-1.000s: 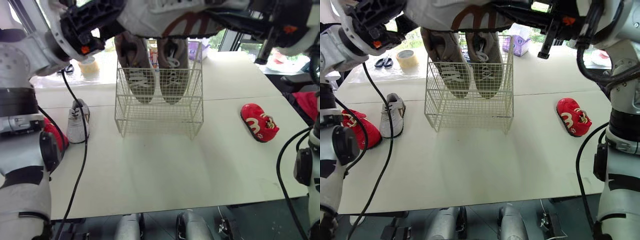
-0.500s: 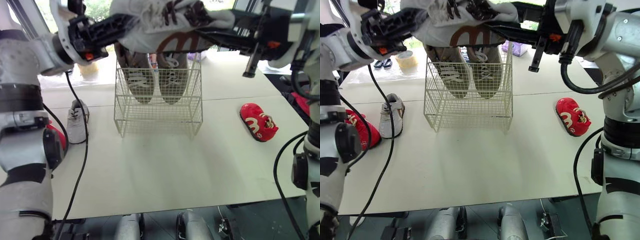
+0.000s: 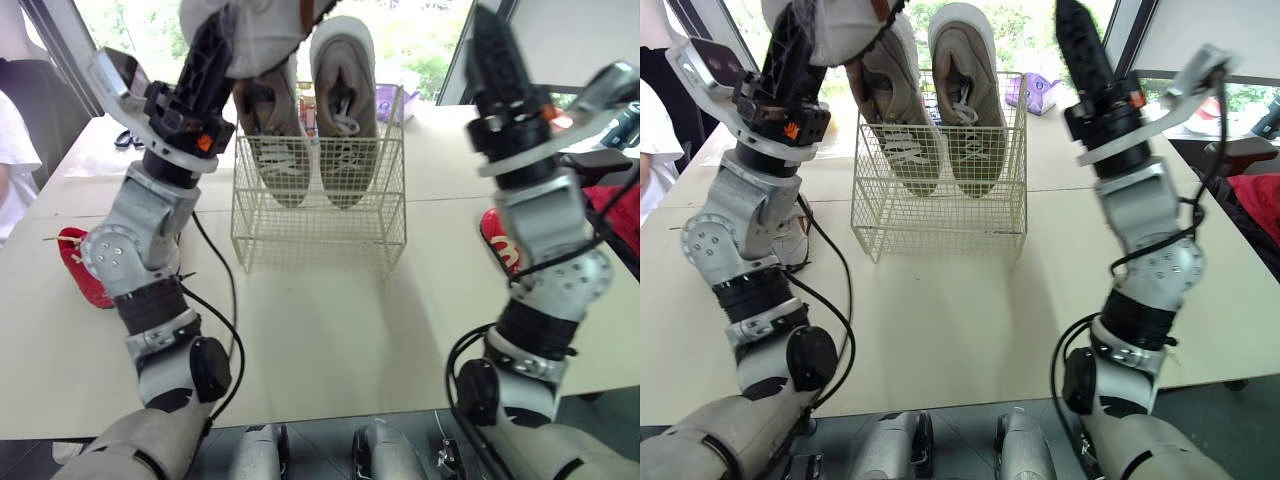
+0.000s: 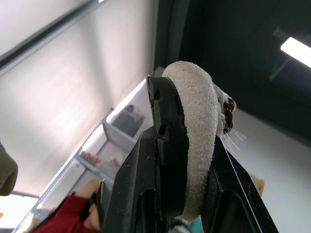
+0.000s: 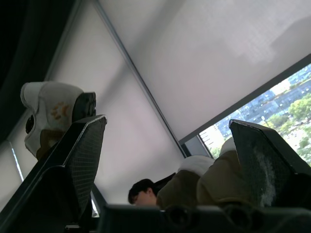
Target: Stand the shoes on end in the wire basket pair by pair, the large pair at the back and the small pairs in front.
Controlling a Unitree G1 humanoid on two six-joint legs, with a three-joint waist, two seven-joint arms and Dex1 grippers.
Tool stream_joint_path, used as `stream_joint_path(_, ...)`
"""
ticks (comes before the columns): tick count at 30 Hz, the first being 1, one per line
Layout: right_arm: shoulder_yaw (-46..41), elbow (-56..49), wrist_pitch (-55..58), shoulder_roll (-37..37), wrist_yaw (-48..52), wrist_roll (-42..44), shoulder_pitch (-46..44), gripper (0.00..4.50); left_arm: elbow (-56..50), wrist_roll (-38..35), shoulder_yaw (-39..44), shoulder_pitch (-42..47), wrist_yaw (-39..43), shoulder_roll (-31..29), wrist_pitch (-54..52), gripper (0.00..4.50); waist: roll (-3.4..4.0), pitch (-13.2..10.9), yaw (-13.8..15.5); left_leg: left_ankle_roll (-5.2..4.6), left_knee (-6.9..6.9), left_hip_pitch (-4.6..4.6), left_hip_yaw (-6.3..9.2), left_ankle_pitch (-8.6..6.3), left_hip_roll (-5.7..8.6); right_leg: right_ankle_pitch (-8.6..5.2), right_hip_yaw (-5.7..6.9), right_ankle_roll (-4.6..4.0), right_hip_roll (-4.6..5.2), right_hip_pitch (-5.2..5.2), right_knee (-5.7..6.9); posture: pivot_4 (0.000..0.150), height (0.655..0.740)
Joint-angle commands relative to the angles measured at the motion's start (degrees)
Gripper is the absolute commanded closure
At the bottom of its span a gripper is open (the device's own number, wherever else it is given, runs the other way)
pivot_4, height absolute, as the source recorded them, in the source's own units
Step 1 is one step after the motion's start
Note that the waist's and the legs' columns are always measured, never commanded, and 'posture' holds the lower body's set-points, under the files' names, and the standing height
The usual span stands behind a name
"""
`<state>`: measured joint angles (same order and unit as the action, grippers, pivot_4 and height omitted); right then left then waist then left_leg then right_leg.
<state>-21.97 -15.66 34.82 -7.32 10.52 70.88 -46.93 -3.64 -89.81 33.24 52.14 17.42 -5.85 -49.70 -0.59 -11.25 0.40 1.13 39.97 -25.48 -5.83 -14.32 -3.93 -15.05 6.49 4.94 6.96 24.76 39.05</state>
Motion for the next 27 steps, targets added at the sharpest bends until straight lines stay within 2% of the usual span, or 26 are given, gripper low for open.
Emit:
stream_joint_path(1,3.43,-2.21,-2.77,2.52,-0.92,0.03,-3.42,0.02,-2.69,-2.7,-2.47,0.0,-0.92,0.18,2.96,3.8,0.0,0.0,-0.02,-0.01,0.0,0.0,0.0,-0.01,0.0,0.0,0.0,0.0,0.0,0.0,0.0,0.15,0.6938)
stream_joint_path(6,6.36,-1.18,-4.65,2.84,0.3,-2.11,-4.9,0.02,-2.37,-3.82,-5.71,-1.42,-0.67,-0.56,3.39,3.8,-0.05,0.03,0.31,-0.41,0.04,-0.05,0.03,-0.24,0.01,0.0,0.04,0.01,-0.01,-0.04,-0.07,0.15,0.6938)
stream_joint_path(26,10.27,-0.37,-5.94,3.39,2.21,-3.09,-9.35,0.02,-0.85,1.08,-13.19,-4.52,2.52,-0.41,6.77,3.8,-0.04,0.02,0.07,-0.43,-0.01,-0.05,0.04,-0.25,0.01,-0.01,0.04,0.0,-0.04,-0.01,-0.11,0.15,0.6938)
stream_joint_path(27,10.12,-0.29,-5.96,3.21,2.36,-3.08,-9.29,0.25,-0.98,1.11,-13.27,-4.63,2.43,-0.38,6.82,3.8,-0.04,0.02,0.07,-0.43,-0.02,-0.05,0.04,-0.25,0.01,-0.01,0.04,0.0,-0.04,-0.01,-0.11,0.15,0.6938)
